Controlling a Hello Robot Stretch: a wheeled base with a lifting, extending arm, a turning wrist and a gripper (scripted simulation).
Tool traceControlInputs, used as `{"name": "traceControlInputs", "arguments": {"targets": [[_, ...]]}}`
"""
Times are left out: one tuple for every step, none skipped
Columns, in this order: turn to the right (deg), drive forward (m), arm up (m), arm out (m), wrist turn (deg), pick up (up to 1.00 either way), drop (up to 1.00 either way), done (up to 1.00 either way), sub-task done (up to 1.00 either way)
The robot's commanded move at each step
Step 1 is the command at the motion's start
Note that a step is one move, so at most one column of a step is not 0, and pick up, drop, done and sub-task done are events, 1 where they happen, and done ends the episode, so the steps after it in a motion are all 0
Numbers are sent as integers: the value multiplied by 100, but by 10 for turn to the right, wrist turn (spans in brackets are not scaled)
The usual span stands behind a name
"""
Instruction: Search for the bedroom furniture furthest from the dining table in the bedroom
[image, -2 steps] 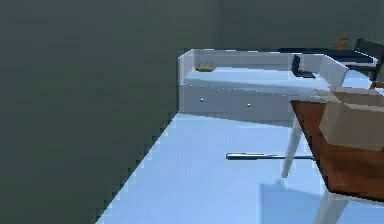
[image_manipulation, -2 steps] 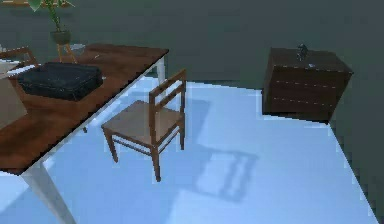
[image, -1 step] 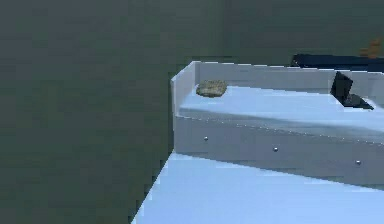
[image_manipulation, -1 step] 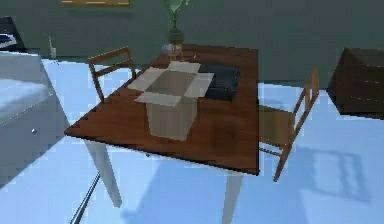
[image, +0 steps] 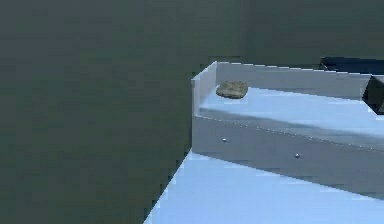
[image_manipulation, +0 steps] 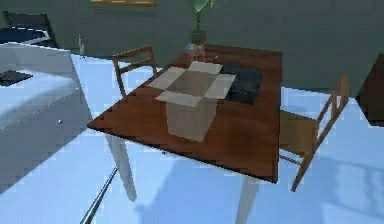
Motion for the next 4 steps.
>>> {"name": "traceControlInputs", "arguments": {"targets": [[0,60,0,0,0,0,0,0,0],[-450,0,0,0,0,0,0,0,0],[-450,0,0,0,0,0,0,0,0],[-450,0,0,0,0,0,0,0,0]]}}
